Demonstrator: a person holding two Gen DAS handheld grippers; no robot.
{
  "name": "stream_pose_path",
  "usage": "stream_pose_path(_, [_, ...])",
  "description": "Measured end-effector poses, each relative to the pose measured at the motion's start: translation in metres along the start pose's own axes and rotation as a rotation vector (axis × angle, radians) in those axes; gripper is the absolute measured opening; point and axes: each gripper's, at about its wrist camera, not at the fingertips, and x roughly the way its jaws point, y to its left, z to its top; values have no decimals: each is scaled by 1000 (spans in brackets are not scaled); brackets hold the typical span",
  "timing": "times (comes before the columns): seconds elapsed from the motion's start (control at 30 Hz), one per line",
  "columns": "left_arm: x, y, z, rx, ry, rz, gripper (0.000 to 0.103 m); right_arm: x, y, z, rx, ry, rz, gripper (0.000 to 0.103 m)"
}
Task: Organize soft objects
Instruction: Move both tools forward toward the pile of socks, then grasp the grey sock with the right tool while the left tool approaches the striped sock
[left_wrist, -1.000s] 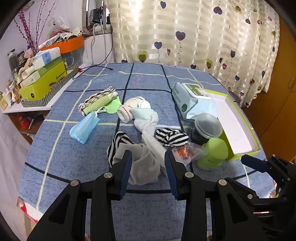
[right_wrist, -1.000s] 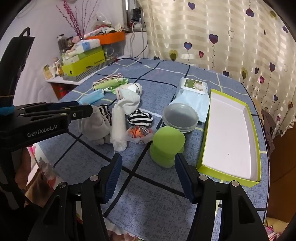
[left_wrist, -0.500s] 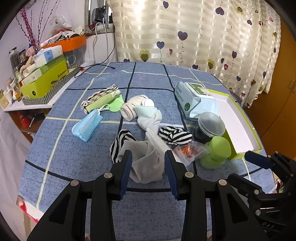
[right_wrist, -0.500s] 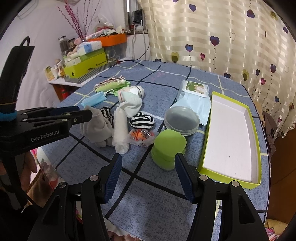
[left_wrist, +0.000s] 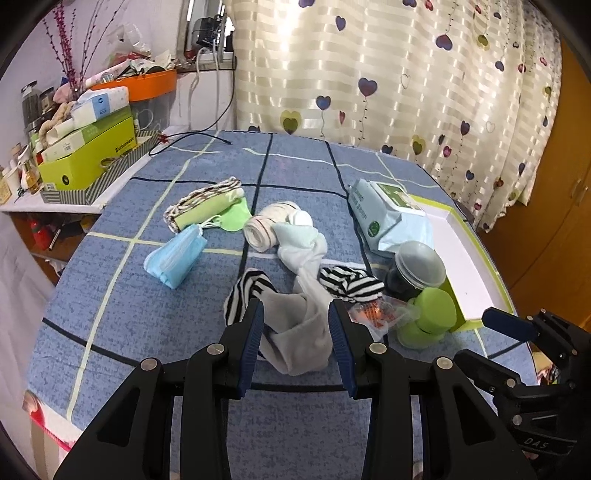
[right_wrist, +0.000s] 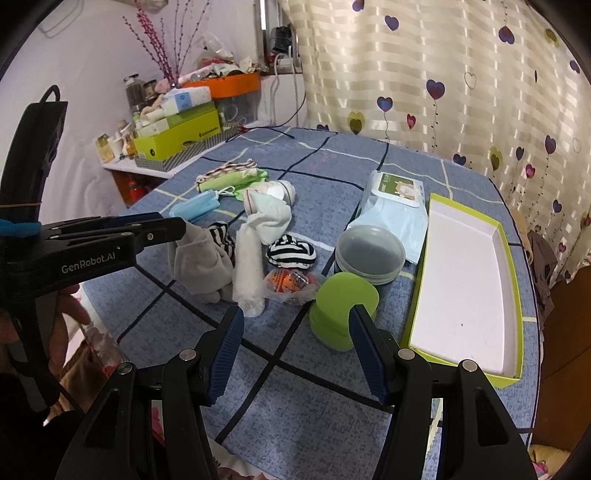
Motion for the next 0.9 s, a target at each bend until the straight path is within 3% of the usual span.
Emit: stream_pose_path(0.9, [8,29,-1,-69,21,-7,38,8,12,10,-27,-15,75,59])
